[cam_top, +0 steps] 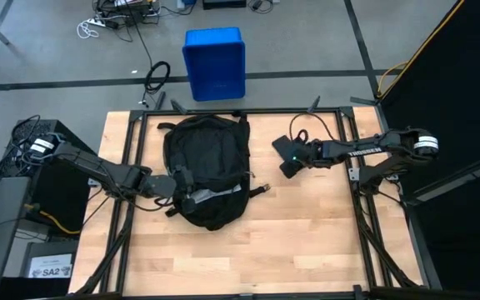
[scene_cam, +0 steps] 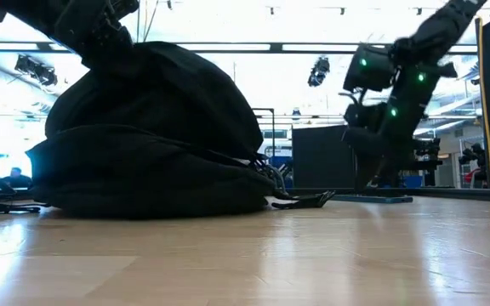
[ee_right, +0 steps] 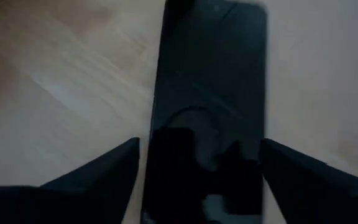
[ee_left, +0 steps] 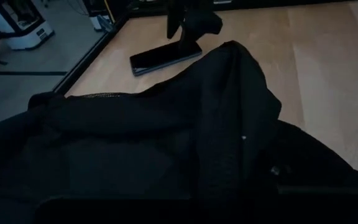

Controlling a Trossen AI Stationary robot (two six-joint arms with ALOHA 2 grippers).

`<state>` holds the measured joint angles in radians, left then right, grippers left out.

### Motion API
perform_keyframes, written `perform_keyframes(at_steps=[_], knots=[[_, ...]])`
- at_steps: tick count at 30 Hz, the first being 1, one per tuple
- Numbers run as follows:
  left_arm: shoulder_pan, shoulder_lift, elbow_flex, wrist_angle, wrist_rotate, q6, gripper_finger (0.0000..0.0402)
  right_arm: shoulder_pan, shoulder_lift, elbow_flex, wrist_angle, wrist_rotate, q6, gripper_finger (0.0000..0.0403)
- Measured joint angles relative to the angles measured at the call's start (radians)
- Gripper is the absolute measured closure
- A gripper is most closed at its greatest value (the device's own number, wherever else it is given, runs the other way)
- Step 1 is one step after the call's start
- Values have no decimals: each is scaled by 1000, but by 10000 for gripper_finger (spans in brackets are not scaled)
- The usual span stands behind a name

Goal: Unpack backpack
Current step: Put the smartphone into the backpack

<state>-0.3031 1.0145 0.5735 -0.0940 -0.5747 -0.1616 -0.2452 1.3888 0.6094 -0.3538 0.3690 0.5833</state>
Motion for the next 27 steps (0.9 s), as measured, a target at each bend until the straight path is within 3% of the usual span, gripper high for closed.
perform_keyframes(at_steps=[4, 8, 16, 27], knots=[[0, 0, 0, 2, 0, 0, 402, -52, 0, -67, 124, -98, -21, 48], [0, 1, -1, 28, 0, 1, 402, -81, 0, -92, 160, -103, -76, 8], [0, 1, -1, 35, 0, 1, 402, -100, 0, -77, 157, -102, -118, 26], [0, 1, -1, 35, 0, 1, 402, -140, 0, -24, 144, -150, -170, 7]])
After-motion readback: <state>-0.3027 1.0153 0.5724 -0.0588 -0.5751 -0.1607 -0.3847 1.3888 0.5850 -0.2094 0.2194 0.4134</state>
